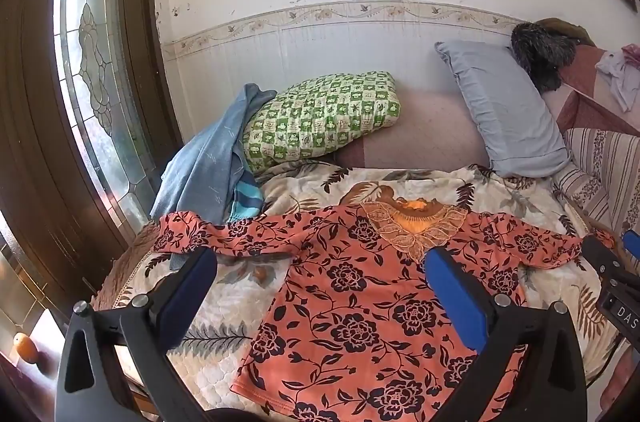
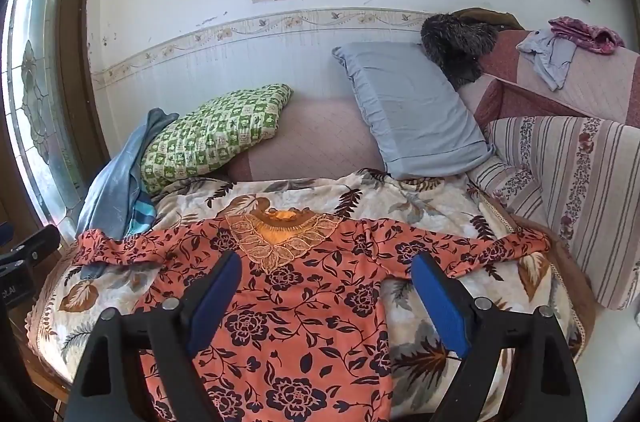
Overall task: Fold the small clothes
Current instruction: 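Move both grippers open over the orange floral blouse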
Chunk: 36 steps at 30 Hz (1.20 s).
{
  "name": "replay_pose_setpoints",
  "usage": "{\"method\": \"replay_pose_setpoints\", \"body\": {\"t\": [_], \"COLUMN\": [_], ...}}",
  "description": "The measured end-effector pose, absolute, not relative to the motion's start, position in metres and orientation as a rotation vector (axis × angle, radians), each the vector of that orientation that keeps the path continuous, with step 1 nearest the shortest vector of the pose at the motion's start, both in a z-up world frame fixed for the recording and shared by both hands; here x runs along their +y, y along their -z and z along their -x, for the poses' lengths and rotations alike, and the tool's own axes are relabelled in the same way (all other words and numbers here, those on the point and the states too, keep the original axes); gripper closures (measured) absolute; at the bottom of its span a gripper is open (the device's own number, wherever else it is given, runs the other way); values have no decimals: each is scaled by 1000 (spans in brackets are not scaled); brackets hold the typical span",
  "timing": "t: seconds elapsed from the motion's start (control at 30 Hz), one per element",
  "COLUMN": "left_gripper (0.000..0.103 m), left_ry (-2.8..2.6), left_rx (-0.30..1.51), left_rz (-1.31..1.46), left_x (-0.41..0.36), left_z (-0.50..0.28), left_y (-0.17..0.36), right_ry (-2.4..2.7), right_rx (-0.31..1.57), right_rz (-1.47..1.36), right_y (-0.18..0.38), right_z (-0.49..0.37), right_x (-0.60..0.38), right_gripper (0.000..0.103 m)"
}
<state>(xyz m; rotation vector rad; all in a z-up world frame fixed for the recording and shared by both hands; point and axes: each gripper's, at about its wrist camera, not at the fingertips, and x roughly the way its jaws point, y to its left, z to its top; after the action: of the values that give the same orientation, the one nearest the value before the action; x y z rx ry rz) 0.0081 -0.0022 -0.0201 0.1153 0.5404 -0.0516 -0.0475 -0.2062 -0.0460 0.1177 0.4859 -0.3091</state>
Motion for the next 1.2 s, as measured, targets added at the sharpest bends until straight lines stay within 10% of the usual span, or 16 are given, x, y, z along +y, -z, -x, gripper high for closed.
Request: {"method": "replay_pose_setpoints", "body": {"t": [1.2], "left_gripper": [0], "left_ry": [110], "left_rx": [575], "left_rz": [-157], "left_x": [-17], "left_z": [-10], "left_y": [26], "right_ry": [351], "right_rx": [515], "right_rz": [-72], "right_y": [45], "right_z": [39], "right_x": [-208], "right_gripper": [14]}}
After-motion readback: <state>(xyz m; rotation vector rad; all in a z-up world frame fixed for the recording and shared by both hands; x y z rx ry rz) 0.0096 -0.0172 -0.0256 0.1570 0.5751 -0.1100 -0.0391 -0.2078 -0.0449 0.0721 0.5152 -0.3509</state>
